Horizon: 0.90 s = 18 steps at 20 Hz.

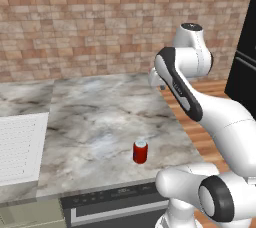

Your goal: Pick the can from the counter and place it in the open cabinet.

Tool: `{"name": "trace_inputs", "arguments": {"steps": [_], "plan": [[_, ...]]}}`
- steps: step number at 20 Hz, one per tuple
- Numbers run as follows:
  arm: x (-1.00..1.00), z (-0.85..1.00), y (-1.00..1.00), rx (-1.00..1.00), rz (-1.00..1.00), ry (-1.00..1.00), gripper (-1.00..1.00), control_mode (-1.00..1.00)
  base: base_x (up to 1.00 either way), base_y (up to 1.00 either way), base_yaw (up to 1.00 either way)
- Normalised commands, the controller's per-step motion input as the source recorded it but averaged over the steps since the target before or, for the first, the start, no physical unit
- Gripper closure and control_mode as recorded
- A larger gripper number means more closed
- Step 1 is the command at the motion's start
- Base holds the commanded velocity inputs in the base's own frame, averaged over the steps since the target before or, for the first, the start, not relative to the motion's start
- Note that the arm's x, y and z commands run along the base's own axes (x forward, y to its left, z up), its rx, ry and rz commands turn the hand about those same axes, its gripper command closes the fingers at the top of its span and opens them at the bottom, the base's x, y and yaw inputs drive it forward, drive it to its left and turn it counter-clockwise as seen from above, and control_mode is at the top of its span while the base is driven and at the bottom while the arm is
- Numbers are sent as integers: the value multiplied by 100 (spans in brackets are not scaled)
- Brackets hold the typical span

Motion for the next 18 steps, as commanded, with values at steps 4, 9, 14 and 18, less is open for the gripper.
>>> {"name": "trace_inputs", "arguments": {"steps": [4,9,14,18], "plan": [[-11,0,0,0,0,0,-100,-100,0,0,0],[-27,-2,0,1,0,0,-100,-100,0,0,0],[-33,-6,0,5,0,0,-100,-100,0,0,0],[-31,-9,0,12,1,0,-100,-100,0,0,0]]}}
